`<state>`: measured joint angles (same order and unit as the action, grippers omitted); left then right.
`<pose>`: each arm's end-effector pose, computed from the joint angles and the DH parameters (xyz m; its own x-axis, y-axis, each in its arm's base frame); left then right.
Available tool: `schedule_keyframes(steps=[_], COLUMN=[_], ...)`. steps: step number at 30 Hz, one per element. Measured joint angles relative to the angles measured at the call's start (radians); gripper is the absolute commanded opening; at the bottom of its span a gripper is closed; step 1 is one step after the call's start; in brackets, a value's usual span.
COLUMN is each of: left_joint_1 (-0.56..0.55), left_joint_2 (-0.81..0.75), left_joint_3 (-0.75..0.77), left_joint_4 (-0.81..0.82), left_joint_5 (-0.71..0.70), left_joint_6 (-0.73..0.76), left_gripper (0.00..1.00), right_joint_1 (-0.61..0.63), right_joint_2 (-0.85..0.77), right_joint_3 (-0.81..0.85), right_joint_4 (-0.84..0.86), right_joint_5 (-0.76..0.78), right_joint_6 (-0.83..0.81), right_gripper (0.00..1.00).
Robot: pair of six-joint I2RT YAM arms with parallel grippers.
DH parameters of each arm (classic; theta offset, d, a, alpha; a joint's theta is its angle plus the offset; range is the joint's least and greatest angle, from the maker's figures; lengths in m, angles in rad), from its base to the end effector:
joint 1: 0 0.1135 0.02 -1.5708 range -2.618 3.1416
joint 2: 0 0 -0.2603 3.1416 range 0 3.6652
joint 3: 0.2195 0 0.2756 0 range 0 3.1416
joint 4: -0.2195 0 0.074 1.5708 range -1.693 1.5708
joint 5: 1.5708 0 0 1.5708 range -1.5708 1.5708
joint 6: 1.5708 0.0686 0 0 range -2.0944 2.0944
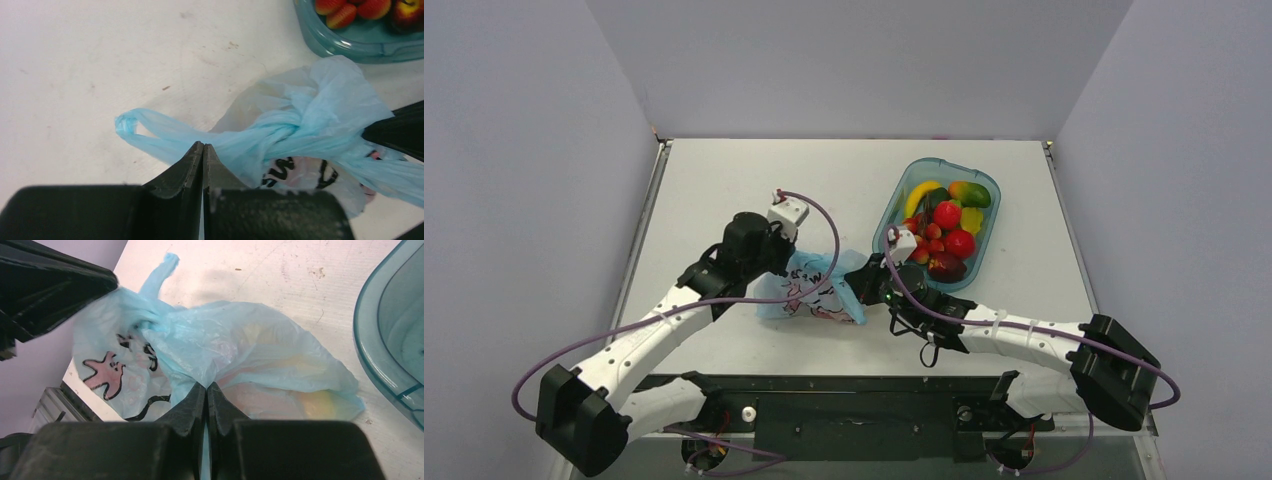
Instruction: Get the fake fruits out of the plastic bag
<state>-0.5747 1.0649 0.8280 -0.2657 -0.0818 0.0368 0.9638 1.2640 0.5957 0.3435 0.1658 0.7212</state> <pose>0.2500 -0.1552 0.2678 -0.3863 0.2939 -0.8743 0.4962 0.8652 0.0716 0.1941 0.2596 0.1969 -0.6127 0.2595 -0.7465 -0.4212 0.6921 0.5862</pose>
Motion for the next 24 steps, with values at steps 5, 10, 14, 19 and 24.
schedule_keyframes(steps=[5, 10, 14, 19, 24], left_joint_1=[0.006, 0.007, 0.008, 0.008, 0.007], left_joint_2=[-0.067, -0.082, -0.087, -0.058, 0.053], left_joint_3=[-0.034, -0.045, -0.045, -0.041, -0.010], left_joint_4=[0.039, 0.053, 0.060, 0.076, 0.053], left_joint_5=[-0.157, -0.187, -0.064, 0.141, 0.260], left_joint_6=[0.000, 0.001, 0.002, 0.001, -0.003], left_gripper=[0.00, 0.00, 0.22, 0.44, 0.46], right_joint_1=[0.000, 0.000, 0.000, 0.000, 0.000], right_joint_2=[-0.002, -0.009, -0.023, -0.025, -0.025], right_joint_3=[-0.032, -0.066, -0.072, -0.072, -0.071], right_joint_4=[-0.002, -0.010, -0.022, -0.028, -0.032], right_joint_5=[0.013, 0.013, 0.013, 0.009, 0.003], right_joint_6=[0.002, 0.008, 0.008, 0.005, 0.004], right_gripper=[0.00, 0.00, 0.00, 0.00, 0.00])
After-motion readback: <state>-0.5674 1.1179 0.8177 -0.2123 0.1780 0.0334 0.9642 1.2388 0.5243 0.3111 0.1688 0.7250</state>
